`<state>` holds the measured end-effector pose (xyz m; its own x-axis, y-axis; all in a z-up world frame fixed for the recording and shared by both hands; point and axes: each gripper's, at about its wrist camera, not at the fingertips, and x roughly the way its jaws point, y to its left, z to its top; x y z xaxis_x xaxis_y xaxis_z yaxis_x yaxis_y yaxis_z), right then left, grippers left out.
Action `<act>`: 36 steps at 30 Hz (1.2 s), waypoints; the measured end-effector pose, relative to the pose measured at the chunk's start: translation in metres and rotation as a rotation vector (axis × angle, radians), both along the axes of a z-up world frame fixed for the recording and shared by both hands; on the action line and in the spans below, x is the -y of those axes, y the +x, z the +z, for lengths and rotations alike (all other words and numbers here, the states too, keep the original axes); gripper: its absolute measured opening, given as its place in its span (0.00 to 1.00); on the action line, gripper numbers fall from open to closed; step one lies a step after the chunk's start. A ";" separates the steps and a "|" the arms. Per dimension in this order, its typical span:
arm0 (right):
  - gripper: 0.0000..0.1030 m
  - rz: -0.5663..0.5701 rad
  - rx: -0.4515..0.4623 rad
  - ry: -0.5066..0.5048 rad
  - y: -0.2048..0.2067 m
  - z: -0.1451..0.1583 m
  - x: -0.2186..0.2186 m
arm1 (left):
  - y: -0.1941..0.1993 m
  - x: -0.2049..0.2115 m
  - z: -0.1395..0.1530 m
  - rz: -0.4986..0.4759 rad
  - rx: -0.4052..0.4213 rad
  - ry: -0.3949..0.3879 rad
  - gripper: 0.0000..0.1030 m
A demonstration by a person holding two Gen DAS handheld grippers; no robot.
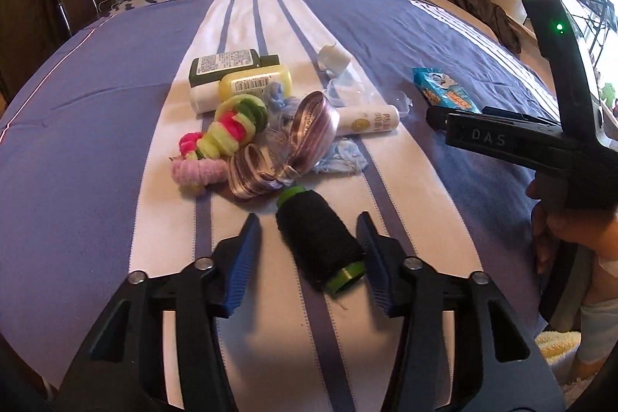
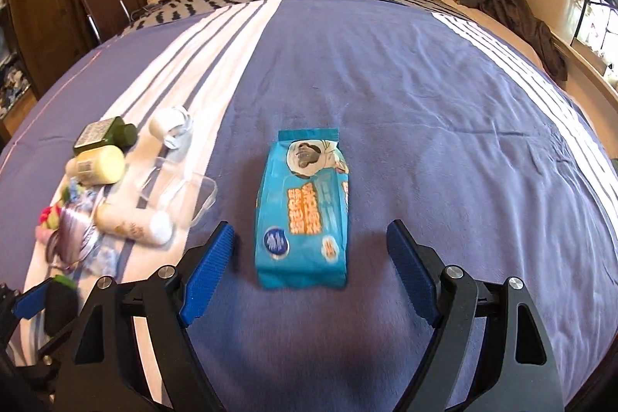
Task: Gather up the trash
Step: 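Grasp the black thread spool with the left tool while the right tool grasps the blue wet-wipes pack, then carry both down to the bin, left releasing the spool while right releases the wipes pack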
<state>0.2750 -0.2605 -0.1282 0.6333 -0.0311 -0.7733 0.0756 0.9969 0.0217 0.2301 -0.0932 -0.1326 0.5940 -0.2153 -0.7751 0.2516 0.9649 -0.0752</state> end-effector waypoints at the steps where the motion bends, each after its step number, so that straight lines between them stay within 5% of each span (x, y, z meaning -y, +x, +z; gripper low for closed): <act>1: 0.72 -0.001 0.000 -0.001 0.002 0.000 0.000 | 0.001 -0.002 0.000 0.000 -0.001 0.002 0.39; 7: 0.43 0.004 -0.008 -0.009 0.005 0.001 -0.001 | -0.002 -0.009 -0.001 -0.013 -0.002 0.000 0.29; 14: 0.41 0.016 0.015 0.001 -0.025 0.006 -0.002 | -0.023 -0.013 0.003 -0.043 0.012 0.008 0.26; 36: 0.40 0.134 0.142 0.045 -0.205 0.036 -0.051 | -0.144 -0.038 0.024 -0.091 0.100 -0.007 0.26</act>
<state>0.0697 -0.2096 -0.0919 0.7320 0.0935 -0.6749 -0.0648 0.9956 0.0676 0.0864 -0.0552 -0.1085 0.6462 -0.2775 -0.7110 0.3448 0.9372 -0.0524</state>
